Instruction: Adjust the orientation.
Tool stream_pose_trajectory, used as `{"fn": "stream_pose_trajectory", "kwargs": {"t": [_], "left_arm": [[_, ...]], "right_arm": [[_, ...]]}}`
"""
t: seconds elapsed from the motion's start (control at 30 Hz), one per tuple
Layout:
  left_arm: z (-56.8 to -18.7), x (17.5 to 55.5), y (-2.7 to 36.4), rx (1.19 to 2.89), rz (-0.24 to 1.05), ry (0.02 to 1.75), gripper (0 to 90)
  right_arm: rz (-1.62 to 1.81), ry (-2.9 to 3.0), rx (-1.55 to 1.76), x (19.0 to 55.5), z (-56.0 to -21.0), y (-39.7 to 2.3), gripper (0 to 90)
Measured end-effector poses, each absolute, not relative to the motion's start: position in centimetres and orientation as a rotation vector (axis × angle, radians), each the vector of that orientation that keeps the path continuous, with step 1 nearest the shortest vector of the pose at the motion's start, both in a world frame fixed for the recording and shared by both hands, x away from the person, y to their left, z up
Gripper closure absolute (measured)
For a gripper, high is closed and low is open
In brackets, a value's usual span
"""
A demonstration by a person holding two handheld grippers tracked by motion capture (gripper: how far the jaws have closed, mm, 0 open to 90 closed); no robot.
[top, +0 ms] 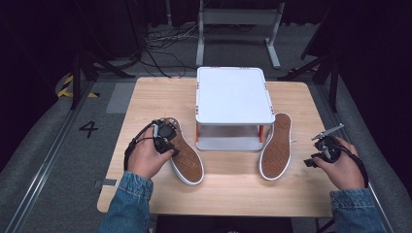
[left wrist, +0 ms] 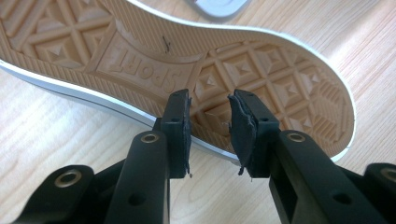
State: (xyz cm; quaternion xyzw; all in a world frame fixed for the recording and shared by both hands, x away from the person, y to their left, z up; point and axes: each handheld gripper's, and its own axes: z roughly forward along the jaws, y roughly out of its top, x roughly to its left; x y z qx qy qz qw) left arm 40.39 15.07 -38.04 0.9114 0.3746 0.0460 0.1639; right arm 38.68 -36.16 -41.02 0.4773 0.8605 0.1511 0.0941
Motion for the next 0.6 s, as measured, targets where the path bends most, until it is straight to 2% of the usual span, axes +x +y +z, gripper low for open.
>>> {"fn": "stream_pose_trajectory", "kwargs": {"t": [0.3,0.6], "left_arm": [[-39.7,40.1,16.4,2.637,0.086,1.147,67.5],[-40.3,40.0,18.0,2.589,0.028,1.230,64.4]], "right_arm": [[0.459,2.546,1.398,39.0,-40.7,-36.0,57.9],[0.470,2.539,1.393,39.1,-40.5,-36.0,57.1]]}}
